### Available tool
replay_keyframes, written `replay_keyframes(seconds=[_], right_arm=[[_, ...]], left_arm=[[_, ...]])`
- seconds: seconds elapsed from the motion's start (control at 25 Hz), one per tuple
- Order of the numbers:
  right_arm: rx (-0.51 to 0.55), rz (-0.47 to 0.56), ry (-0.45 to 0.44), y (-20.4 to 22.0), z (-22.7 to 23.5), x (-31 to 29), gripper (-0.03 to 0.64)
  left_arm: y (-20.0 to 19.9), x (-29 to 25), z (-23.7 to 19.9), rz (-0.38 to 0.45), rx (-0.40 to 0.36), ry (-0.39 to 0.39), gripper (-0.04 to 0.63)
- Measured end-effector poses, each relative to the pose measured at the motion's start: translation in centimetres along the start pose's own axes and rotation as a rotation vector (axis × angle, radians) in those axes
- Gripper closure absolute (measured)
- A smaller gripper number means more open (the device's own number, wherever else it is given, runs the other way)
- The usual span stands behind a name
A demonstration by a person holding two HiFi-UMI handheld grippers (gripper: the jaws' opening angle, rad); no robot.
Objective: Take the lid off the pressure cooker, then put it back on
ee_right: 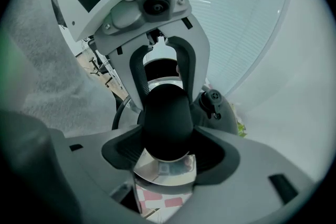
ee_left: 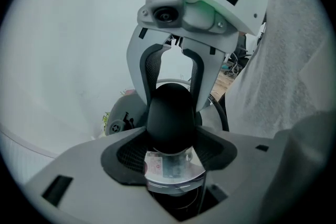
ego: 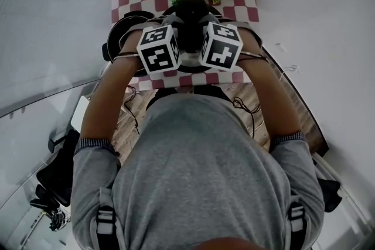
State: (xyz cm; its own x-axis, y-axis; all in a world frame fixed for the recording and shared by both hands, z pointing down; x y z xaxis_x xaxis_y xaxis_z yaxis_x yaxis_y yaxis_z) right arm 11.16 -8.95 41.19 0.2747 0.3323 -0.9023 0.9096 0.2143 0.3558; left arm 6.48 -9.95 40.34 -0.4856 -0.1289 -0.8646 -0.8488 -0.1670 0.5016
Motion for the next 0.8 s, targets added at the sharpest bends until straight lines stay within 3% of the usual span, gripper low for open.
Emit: replay_keyframes(seconds=[0.32, 0.8], right_arm=[[-0.084, 0.016, 0.028, -7.5, -1.3, -1.9, 0.325], [-0.239, -0.014, 0.057, -14.6, -4.6, -7.1, 0.325]], left_arm=[[6.3, 4.6, 0.2, -0.027, -0.070, 0.036, 0.299], [15.2, 6.4, 1.2, -0.041, -0.191, 0.149, 0.299]])
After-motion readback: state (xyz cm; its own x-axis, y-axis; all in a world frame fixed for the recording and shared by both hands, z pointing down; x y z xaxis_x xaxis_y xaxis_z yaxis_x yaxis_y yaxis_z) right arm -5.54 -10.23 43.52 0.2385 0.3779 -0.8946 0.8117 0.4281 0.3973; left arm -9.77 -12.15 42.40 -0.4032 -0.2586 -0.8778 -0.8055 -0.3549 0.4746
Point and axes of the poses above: the fingertips, and each gripper's own axes: x backward along the fingers, z to its right, y out of its underside, the point moved 5 cm from there along x, backward along the fingers, and after that the axes turned 10 degrees about y, right-handed, at the moved point
